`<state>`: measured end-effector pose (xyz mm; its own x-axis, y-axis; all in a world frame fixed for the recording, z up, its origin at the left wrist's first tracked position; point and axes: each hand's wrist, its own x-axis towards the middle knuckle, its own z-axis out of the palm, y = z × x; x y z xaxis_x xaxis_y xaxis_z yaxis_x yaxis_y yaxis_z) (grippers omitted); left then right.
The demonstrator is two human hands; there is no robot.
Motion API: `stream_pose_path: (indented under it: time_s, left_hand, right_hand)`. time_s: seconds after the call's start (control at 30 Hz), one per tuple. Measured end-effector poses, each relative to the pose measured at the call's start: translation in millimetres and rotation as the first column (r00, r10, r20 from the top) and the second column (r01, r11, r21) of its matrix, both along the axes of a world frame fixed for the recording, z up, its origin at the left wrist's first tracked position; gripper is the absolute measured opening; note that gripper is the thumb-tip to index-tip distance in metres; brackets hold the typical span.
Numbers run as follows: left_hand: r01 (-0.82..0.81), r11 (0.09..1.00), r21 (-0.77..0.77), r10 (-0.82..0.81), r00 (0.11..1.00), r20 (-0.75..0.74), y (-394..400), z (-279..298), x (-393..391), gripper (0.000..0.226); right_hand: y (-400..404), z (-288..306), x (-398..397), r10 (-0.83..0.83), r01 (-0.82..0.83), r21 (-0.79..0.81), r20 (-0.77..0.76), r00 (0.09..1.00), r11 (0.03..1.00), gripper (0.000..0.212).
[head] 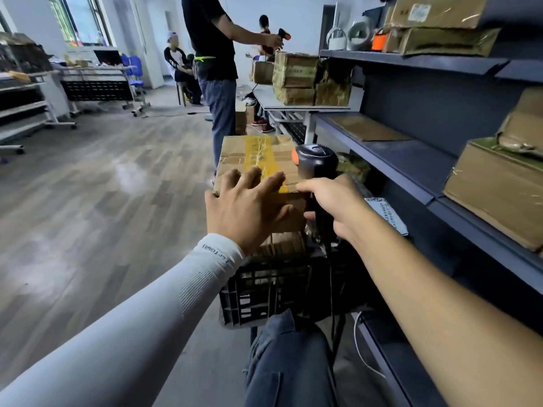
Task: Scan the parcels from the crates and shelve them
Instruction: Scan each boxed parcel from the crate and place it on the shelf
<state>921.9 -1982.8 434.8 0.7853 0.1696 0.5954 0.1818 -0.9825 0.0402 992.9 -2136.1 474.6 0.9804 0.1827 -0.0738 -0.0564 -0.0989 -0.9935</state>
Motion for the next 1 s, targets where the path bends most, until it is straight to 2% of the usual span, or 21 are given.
stream_pose_path:
  time_s: [0.3,0.7,0.8,0.93,1.0]
  left_hand:
    - [0.182,0.980,-0.076,-0.174,0.979,0.106,-126,-2,-16,0.055]
    - [0.444,0.887,-0.128,-0.437,0.896,0.080,-249,-76,-53,0.050]
    - [0.525,0.839,-0.142,-0.517,0.851,0.091,-271,-99,-59,0.048]
    - [0.604,0.758,-0.245,-0.591,0.796,0.132,-291,-129,-65,0.046]
    - [0.646,0.705,-0.292,-0.628,0.760,0.165,-295,-144,-68,0.044]
  right_hand:
    - [-128,7,-45,-0.226,0.213,0.113,0.126,0.966,0.971,0.013]
    - [-262,-74,-120,-0.415,0.399,0.122,0.164,0.895,0.909,0.024]
    - [-284,-101,-135,-0.502,0.485,0.138,0.153,0.851,0.864,0.026]
    - [-299,-131,-147,-0.584,0.567,0.142,0.169,0.794,0.811,0.036]
    - [-302,-143,-153,-0.625,0.607,0.148,0.159,0.765,0.781,0.026]
